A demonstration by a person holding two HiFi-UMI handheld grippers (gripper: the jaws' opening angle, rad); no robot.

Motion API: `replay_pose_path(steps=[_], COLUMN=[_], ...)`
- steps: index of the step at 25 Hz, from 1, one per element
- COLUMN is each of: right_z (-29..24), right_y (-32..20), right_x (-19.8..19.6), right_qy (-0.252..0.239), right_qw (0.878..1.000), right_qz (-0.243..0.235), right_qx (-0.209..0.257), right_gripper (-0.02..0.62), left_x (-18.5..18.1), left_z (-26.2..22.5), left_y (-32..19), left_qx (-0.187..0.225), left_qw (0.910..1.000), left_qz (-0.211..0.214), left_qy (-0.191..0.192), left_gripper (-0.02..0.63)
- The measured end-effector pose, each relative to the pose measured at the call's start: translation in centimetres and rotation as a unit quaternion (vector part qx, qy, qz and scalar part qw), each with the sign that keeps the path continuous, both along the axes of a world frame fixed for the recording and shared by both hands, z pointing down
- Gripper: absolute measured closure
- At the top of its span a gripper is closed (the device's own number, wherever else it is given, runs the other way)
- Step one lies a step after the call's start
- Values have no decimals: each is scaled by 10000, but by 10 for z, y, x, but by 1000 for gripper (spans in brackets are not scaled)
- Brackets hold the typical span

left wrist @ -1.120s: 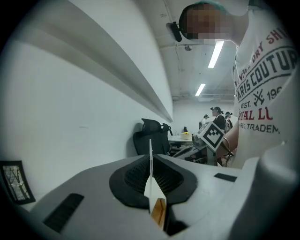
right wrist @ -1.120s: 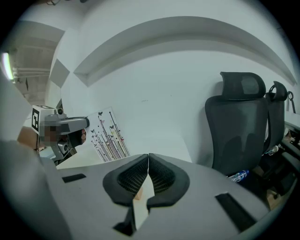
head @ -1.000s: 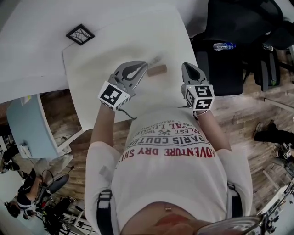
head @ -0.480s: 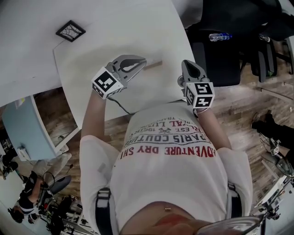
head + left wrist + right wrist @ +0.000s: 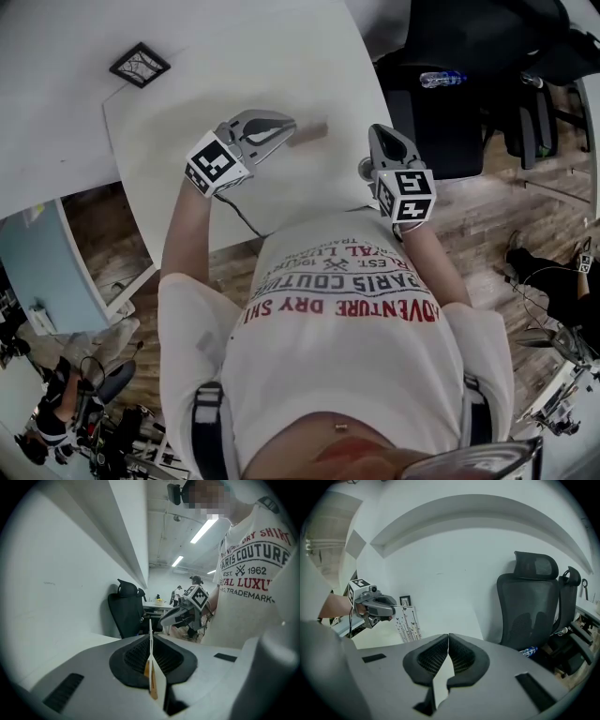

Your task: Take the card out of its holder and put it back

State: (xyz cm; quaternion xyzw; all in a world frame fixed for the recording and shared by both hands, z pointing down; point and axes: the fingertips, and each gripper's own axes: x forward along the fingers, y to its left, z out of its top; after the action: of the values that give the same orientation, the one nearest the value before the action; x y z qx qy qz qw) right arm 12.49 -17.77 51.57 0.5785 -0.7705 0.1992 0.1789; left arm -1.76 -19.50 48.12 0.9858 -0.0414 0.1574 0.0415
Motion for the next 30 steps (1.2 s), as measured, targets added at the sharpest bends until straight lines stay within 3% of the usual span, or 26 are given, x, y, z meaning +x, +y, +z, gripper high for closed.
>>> replay_pose_path(steps=[30], right_z=[5], right_y=[-10], right_x=[-4], right_qy=[82], right_qw=[9998], right_qz=[-120], right_qx=[-96], right_gripper=[569], left_x=[-7], left_z=[5], left_y=[-1], left_qx=[-108], left_qw=[9994], left_qz=[-257], left_qy=[219], left_gripper=[569])
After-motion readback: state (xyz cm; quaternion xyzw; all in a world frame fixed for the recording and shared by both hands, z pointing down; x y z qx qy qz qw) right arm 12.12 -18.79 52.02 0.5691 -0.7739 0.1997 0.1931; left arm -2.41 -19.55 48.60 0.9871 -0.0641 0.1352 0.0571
